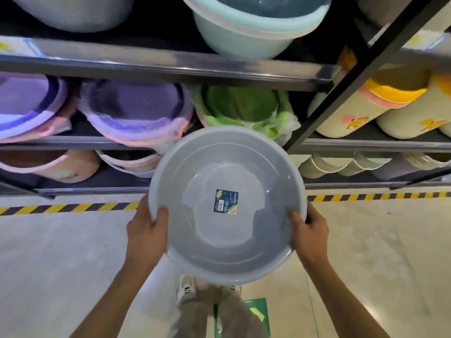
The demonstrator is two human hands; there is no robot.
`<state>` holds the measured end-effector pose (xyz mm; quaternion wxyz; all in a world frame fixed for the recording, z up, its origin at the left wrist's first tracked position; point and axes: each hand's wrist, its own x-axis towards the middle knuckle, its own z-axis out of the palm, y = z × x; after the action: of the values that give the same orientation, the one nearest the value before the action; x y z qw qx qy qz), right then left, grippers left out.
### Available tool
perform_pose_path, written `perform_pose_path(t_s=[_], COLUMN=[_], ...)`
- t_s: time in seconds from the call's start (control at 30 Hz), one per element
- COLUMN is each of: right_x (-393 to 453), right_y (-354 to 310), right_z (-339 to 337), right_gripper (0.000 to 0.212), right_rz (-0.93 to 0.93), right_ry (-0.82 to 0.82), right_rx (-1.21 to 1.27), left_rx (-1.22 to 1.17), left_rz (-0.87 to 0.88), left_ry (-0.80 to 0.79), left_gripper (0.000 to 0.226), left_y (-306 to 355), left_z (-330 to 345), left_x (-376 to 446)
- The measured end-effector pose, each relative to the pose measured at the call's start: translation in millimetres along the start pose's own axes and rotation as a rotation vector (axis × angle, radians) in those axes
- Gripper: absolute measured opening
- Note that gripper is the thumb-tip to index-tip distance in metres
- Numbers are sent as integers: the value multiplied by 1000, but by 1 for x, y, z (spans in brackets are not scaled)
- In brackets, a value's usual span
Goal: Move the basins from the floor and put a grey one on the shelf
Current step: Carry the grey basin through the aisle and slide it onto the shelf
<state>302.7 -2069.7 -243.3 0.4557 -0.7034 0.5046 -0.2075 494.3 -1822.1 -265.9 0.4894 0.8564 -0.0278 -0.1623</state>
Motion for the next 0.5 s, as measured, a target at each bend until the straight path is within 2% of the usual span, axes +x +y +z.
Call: perform_pose_path(t_s=[0.07, 0.17, 0.5], right_x=[14, 30, 89], right_y=[25, 66, 248], right_z=[13, 39, 148], right_gripper=[47, 30, 27], right_rz=[4, 19, 67], right_ry=[-39, -93, -148], right_rx=[-22, -28, -74], left_rx=[21, 71, 240], left_rz=[-14, -49, -113], left_ry=[0, 3, -40], left_gripper=[37, 35, 28], left_y=[-26, -69, -240], left_z=[17, 44, 147], left_x=[8, 19, 84])
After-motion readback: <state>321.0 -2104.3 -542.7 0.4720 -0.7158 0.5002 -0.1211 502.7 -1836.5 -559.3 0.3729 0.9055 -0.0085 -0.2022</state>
